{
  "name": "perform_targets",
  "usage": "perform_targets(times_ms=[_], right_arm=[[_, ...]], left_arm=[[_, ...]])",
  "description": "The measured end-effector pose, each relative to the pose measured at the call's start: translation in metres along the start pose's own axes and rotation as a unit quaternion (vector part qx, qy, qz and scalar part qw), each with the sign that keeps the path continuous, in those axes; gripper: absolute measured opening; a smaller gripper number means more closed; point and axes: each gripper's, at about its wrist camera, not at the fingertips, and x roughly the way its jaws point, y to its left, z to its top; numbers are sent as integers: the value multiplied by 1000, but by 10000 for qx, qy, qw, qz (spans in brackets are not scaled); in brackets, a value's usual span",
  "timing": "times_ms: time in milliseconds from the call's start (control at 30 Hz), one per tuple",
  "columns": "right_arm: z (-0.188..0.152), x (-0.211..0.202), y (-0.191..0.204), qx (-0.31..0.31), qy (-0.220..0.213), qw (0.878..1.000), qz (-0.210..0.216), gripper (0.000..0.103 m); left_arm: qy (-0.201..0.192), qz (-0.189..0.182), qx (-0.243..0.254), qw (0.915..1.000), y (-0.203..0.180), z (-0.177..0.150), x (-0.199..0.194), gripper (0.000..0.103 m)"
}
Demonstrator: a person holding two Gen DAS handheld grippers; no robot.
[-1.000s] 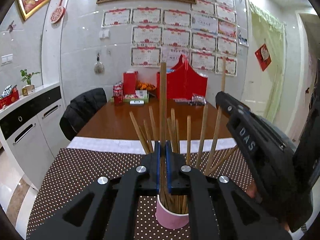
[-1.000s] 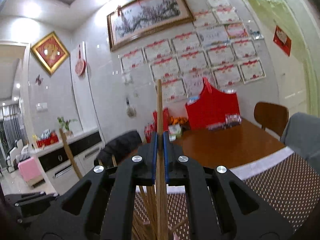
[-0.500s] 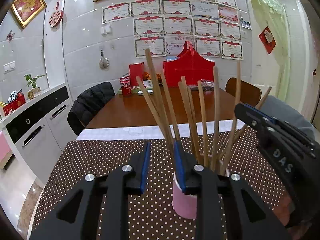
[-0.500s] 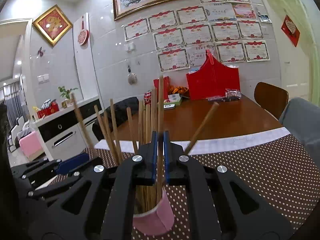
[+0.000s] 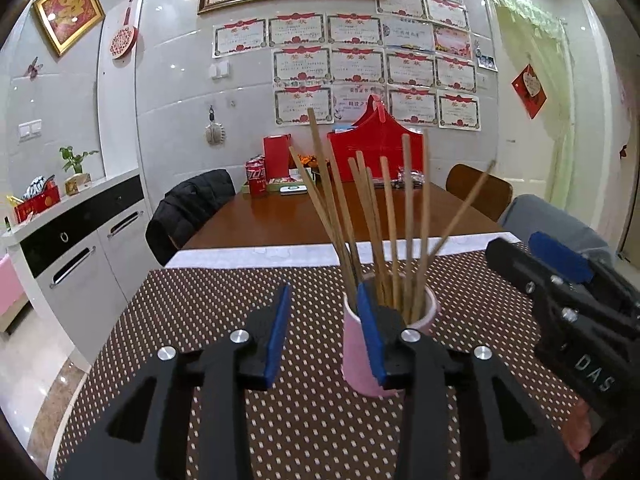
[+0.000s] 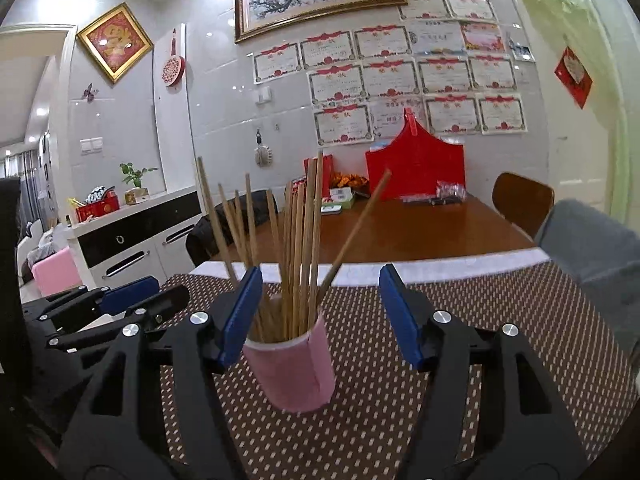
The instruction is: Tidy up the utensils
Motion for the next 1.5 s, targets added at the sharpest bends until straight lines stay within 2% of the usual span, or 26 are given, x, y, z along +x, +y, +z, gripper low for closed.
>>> perform_targets(times_ms=[267, 433, 533, 733, 1000, 1200, 1367, 1500], right_arm=[[-20, -33, 2, 181, 77, 9998, 6, 68], [-29, -60, 10, 35, -114, 9999, -85, 76], [-33, -74, 15, -50, -166, 9998, -127, 76], [-46, -107, 19, 145, -297, 9994, -99, 81], [-59, -138, 25, 218, -297, 9992, -176, 82], [-64, -159, 32, 118, -362, 9988, -294, 83], [-66, -176, 40, 69, -436, 9987, -265, 84], [-67, -189, 46, -9, -501, 9984, -267, 84]], left_arm=[[-143, -9, 101, 9998, -9, -25, -34, 35], [-339, -80, 148, 9993, -14, -38, -62, 35], [-426, -100, 128, 9990, -15, -44, -78, 35], [-579, -72, 111, 9982, -17, -58, -108, 35], [-660, -55, -56, 9978, -15, -70, -137, 35], [-818, -146, -188, 9964, -13, -77, -162, 44], [-860, -242, -251, 9957, -10, -81, -180, 44], [-899, -139, -246, 9956, -9, -82, -189, 44]])
